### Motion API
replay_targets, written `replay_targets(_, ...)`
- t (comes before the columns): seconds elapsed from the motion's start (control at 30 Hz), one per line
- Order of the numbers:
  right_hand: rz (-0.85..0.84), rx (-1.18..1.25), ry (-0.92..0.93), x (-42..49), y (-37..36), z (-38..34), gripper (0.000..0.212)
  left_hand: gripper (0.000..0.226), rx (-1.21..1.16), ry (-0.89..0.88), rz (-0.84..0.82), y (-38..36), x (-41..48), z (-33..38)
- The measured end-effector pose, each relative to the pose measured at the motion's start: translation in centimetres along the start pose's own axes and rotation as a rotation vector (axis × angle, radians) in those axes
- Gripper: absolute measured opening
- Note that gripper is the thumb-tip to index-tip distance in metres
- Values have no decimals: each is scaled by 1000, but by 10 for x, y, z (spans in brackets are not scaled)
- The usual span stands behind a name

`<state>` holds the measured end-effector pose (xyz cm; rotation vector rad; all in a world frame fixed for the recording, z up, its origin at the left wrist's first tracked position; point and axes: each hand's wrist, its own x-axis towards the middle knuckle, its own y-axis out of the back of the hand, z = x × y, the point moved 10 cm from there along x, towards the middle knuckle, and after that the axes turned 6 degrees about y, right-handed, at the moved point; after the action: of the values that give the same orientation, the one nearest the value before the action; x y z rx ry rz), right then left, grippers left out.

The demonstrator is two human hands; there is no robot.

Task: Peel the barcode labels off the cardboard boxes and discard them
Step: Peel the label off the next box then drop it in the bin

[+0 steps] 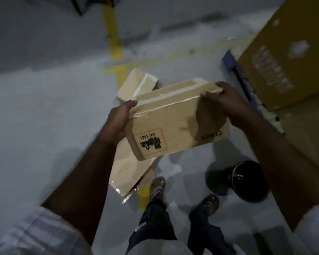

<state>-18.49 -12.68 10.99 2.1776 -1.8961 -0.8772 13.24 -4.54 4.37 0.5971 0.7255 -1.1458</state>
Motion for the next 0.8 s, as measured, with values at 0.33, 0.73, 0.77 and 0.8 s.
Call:
replay_targets(0.33, 621, -42, -178, -198, 260, -21, 58, 50, 530, -371, -534, -207, -156, 159)
replay_targets(0.73, 1188, 125, -443, -512, 409, 56, 68, 43, 760, -490, -1041, -451, -398, 87)
replay_targets(0.77, 1252, 161, -444, -543, 416, 61, 67, 42, 775, -511, -1102, -470, -424, 77)
replay_targets(0.8, 1300, 185, -449, -574, 421, 64, 65, 41, 794, -534, -1159, -490, -450, 69)
